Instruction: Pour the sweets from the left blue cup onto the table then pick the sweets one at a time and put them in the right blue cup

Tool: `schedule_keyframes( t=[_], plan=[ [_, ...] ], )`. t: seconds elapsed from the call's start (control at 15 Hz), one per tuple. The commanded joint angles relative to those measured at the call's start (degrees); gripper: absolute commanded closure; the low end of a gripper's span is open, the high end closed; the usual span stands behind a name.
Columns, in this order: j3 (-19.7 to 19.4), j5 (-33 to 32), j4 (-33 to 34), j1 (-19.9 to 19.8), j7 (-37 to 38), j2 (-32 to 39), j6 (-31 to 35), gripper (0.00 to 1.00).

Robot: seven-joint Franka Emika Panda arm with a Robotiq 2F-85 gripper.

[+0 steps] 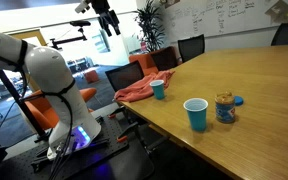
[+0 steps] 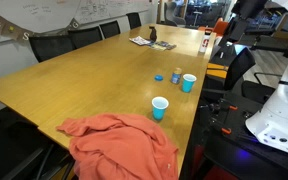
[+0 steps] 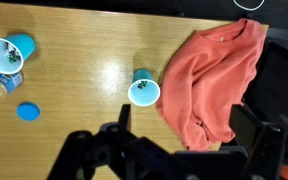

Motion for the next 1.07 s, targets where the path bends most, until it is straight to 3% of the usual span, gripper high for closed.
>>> schedule_keyframes(
  t=[0.0,1.0],
  plan=[
    [0.19,0.17,0.18,-0.28,-0.17,0.04,-0.2,0.0],
    [0.08,0.19,0.22,-0.47,-0.55,1.92,1.19,0.0]
  ],
)
